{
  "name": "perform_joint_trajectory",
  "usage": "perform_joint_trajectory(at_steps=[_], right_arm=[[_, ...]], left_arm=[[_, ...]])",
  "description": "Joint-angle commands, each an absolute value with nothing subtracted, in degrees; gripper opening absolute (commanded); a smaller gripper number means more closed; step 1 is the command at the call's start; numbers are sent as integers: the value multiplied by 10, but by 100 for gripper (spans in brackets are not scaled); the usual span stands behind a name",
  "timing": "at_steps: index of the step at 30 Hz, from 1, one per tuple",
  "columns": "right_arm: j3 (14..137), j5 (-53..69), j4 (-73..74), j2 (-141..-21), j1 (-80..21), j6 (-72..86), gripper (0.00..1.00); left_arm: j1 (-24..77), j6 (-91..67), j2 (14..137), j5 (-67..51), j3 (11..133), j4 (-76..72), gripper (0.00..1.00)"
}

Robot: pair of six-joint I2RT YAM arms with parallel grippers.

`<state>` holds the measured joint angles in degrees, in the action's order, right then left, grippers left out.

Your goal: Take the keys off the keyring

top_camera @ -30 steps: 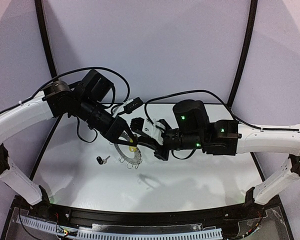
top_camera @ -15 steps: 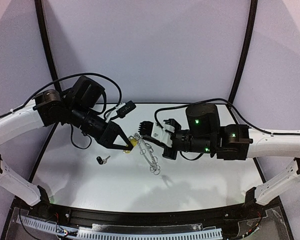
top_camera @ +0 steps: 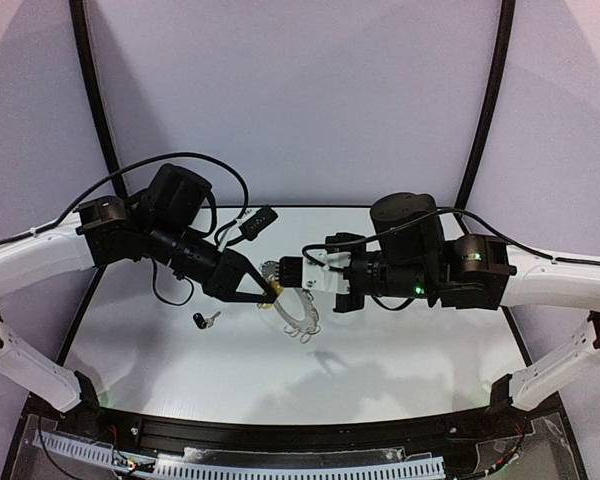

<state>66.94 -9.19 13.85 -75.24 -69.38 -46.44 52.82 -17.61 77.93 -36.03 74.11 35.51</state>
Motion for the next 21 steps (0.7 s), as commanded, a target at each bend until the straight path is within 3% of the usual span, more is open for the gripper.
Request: perform_joint_trajectory(at_steps=[1, 7, 8, 15, 18, 21], right_arm=[[677, -118, 100, -739, -693, -482, 0], [649, -85, 74, -711, -692, -562, 0], [639, -67, 65, -698, -692, -597, 0], [647, -2, 114, -670, -693, -649, 0], [627, 29, 104, -654, -693, -695, 0], [601, 26, 57, -647, -692, -724, 0]], left_arm=[[532, -173, 759, -391, 739, 358, 1], [532, -168, 783, -385, 742, 381, 4], [532, -160, 787, -393, 743, 384, 12], [532, -113, 774, -383, 773, 429, 42], [532, -93, 748, -359, 800, 449, 48], [531, -93, 735, -348, 827, 452, 47]])
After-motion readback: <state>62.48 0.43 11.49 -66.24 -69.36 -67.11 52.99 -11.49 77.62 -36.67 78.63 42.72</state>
